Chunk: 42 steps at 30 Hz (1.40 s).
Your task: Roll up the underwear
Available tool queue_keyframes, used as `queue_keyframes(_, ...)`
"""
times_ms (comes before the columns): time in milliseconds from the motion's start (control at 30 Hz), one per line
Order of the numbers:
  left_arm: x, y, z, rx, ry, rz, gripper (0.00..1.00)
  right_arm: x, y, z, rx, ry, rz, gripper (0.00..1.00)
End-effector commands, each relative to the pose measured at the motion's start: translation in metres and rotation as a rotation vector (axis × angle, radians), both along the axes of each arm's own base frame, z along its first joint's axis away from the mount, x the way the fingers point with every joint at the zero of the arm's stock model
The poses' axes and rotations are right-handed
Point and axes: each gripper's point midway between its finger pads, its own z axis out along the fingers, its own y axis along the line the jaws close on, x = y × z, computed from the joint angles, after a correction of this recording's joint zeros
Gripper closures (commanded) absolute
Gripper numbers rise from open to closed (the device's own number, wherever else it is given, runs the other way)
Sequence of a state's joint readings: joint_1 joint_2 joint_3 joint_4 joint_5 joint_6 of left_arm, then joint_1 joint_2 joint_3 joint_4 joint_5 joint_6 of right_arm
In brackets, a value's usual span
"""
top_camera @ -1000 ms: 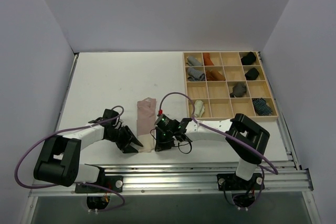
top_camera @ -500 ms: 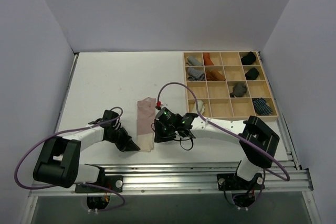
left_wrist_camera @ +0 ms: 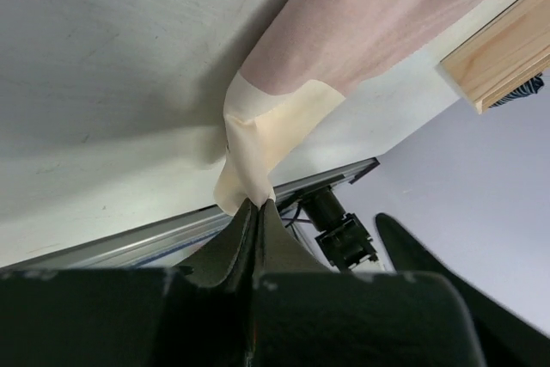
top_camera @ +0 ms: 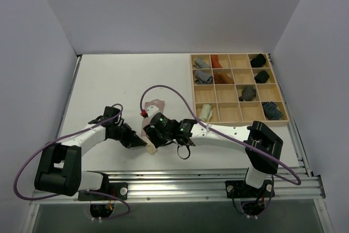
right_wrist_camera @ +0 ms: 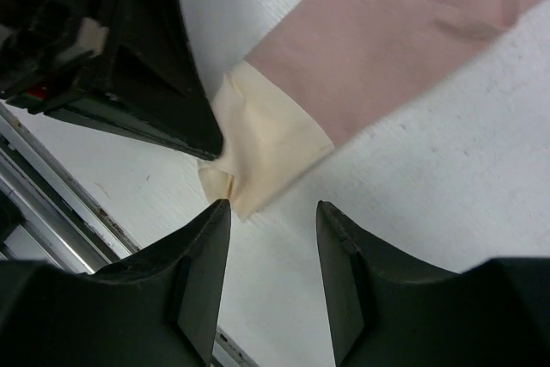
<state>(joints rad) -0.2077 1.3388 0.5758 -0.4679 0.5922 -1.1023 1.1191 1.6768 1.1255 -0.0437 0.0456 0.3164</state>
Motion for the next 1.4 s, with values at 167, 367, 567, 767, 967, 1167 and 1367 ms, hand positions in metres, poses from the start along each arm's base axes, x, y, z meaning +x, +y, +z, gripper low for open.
queue_keyframes(167, 0.006, -0.002, 0.015, -0.086, 0.094, 0.083, 0.98, -0.011, 0.039, -0.006, -0.06, -0.17, 0.152, 0.59)
queue_keyframes(367, 0.005, 0.006, 0.011, -0.112, 0.138, 0.146, 0.98, -0.013, 0.046, -0.013, -0.08, -0.193, 0.195, 0.58)
queue_keyframes(567, 0.004, 0.008, 0.007, -0.118, 0.163, 0.162, 0.98, -0.006, 0.043, -0.024, -0.136, -0.23, 0.201, 0.57)
queue_keyframes(767, 0.004, 0.01, 0.003, -0.125, 0.186, 0.197, 0.98, -0.007, 0.055, -0.017, -0.098, -0.232, 0.206, 0.56)
queue_keyframes(967, 0.004, 0.013, -0.002, -0.138, 0.212, 0.234, 0.98, -0.012, 0.061, -0.021, -0.081, -0.222, 0.22, 0.54)
queue_keyframes(1167, 0.005, 0.02, -0.005, -0.139, 0.228, 0.274, 0.98, -0.016, 0.065, -0.029, -0.079, -0.21, 0.222, 0.54)
queue_keyframes(1367, 0.012, 0.024, 0.0, -0.159, 0.227, 0.326, 0.98, -0.009, 0.064, -0.04, -0.106, -0.233, 0.177, 0.54)
